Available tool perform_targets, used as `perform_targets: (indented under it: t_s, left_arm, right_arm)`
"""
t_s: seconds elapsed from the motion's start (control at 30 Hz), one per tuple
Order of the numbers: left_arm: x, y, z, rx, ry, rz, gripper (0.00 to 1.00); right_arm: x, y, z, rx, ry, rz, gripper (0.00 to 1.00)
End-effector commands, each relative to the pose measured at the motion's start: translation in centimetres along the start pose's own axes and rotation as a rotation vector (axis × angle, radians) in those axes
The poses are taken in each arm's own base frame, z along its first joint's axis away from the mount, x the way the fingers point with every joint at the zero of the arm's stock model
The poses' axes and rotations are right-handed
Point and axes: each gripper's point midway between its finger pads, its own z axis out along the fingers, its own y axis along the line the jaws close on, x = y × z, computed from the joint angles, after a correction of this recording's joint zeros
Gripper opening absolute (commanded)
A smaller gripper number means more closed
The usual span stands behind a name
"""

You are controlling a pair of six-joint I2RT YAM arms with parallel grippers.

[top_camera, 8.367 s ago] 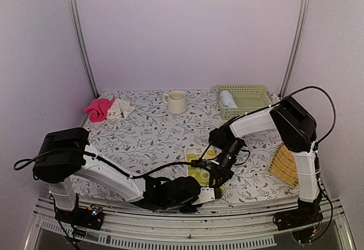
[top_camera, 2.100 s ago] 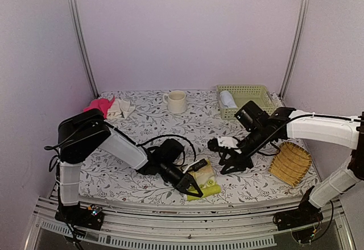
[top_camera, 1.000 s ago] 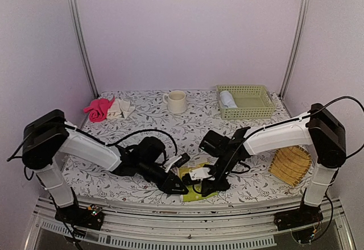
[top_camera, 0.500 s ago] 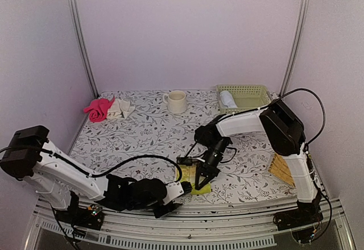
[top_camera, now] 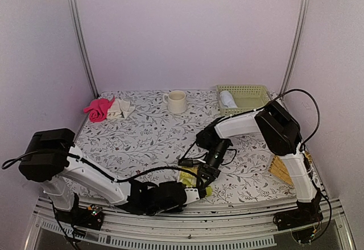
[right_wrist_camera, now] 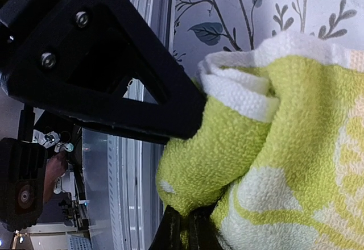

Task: Roll the towels
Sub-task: Roll the towel at the center of the board.

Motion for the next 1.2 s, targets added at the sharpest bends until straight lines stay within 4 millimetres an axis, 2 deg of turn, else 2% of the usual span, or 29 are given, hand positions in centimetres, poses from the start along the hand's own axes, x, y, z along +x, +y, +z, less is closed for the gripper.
perform_targets:
  t_s: [0.0,0.13,0.23,0.37,0.47,0.6,0.7,0.77,0.87,0.93,1.0,1.17]
  left_arm:
    - [-1.4,0.2,-1.4,-0.054,-0.031,0.090,0.39]
    - [-2.9,-0.1,-3.2,-0.023,-0.102,0.086,0.40]
    - [-3.5,-0.7,-3.2,0.022,-0.119,0.079,0.43]
    - [-3.0,-2.6,-1.4,0.109,-0.079,0.092,0.45]
    - [-1.4,-3.0,0.6,0.120,-0.002,0.073,0.43]
    - [-0.5,-3.0,1.6,0.107,0.046,0.073,0.37]
    - [-0.1,-3.0,1.8,0.113,0.064,0.059,0.31]
    - [0.1,-3.0,1.8,0.119,0.076,0.054,0.26]
    - [0.4,-3.2,1.9,0.135,0.092,0.044,0.17]
    - [0.4,-3.2,1.9,0.146,0.101,0.036,0.13]
    - [0.1,-3.3,1.8,0.166,0.107,0.019,0.10]
    - [-0.7,-3.3,1.7,0.204,0.114,-0.038,0.05]
  right_arm:
    - [1.4,-1.5,1.0,0.004,0.047,0.021,0.04]
    - [1.3,-1.5,0.7,0.009,0.042,0.020,0.04]
    - [1.4,-1.6,0.7,0.010,0.042,0.019,0.04]
    - [1.6,-1.8,0.7,0.009,0.041,0.028,0.04]
    - [1.6,-1.7,0.6,0.012,0.040,0.022,0.04]
    - [1.5,-1.3,0.3,0.010,0.034,0.017,0.05]
    - [0.1,0.8,-0.9,-0.034,0.002,-0.001,0.13]
    - [-1.3,2.8,-2.8,-0.021,-0.032,-0.079,0.22]
    - [-2.3,3.8,-5.1,0.040,-0.064,-0.146,0.30]
    - [-2.5,3.1,-6.5,0.084,-0.091,-0.144,0.31]
    - [-2.0,1.0,-7.0,0.162,-0.085,-0.102,0.30]
    - [0.5,-5.0,-5.6,0.355,0.028,0.016,0.22]
